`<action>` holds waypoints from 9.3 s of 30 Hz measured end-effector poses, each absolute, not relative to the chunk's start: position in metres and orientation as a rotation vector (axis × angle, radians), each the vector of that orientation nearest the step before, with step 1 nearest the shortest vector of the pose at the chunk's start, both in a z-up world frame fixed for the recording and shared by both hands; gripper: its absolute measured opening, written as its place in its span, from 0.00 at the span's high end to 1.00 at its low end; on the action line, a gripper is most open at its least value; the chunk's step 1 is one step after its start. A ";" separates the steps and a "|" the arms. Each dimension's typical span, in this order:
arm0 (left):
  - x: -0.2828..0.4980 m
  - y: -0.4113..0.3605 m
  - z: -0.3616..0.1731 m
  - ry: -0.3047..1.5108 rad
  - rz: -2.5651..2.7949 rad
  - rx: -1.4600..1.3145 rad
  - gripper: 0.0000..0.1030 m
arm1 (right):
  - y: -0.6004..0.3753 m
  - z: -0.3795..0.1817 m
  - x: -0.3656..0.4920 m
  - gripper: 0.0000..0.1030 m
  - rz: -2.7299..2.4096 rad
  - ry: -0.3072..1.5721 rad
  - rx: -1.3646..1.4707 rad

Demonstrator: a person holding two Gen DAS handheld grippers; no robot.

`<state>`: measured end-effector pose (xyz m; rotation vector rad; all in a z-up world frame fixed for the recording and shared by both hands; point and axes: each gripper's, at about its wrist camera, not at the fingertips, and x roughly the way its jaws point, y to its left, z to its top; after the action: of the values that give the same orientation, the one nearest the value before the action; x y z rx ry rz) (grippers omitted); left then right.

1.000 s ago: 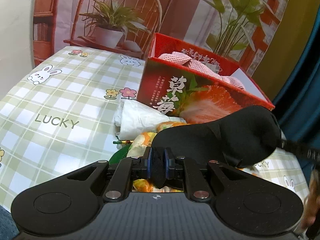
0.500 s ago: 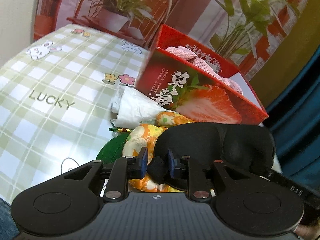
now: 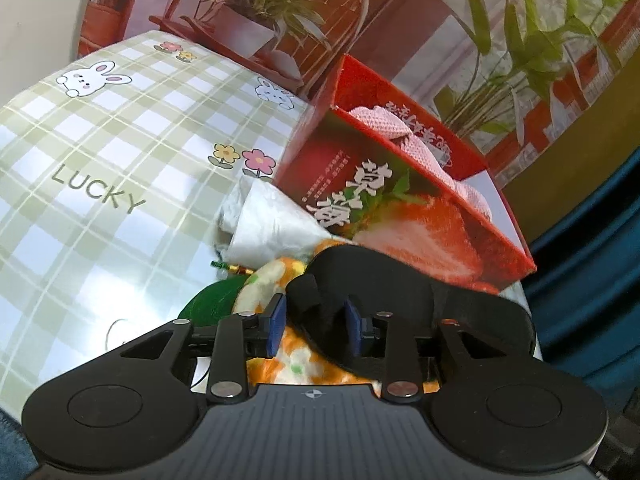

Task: Organize soft objects
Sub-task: 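Lift the black eye mask with both tools over the red box, then open both tools to drop the eye mask into the box, then lower both tools onto the orange floral cloth and close the left tool, then close the right tool on the orange cloth while the left tool holds it, then lift the orange floral cloth with both tools over the red box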

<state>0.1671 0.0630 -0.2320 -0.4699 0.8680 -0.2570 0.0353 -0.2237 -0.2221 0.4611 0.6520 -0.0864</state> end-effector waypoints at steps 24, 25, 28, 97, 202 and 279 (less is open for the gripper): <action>0.139 0.024 -0.182 0.576 -0.288 -0.157 0.85 | -0.223 -0.212 0.033 0.93 -0.057 0.581 0.438; 0.138 0.027 -0.181 0.578 -0.281 -0.170 0.85 | -0.222 -0.210 0.032 0.93 -0.050 0.576 0.437; 0.138 0.033 -0.182 0.612 -0.267 -0.202 0.85 | -0.219 -0.207 0.033 0.93 -0.035 0.571 0.437; 0.328 -0.010 -0.158 0.621 -0.247 0.025 0.44 | -0.296 -0.192 0.213 0.66 -0.272 0.583 0.292; 0.133 0.030 -0.239 0.784 -0.385 -0.038 0.73 | -0.178 -0.224 0.044 0.71 -0.130 0.669 0.146; 0.246 -0.020 -0.147 0.499 -0.371 0.038 0.88 | -0.256 -0.143 0.150 0.92 -0.133 0.400 0.069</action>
<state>0.2455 -0.0198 -0.1468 0.0379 0.4986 -0.3707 0.1503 -0.2557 -0.1428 0.0691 0.4002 -0.1329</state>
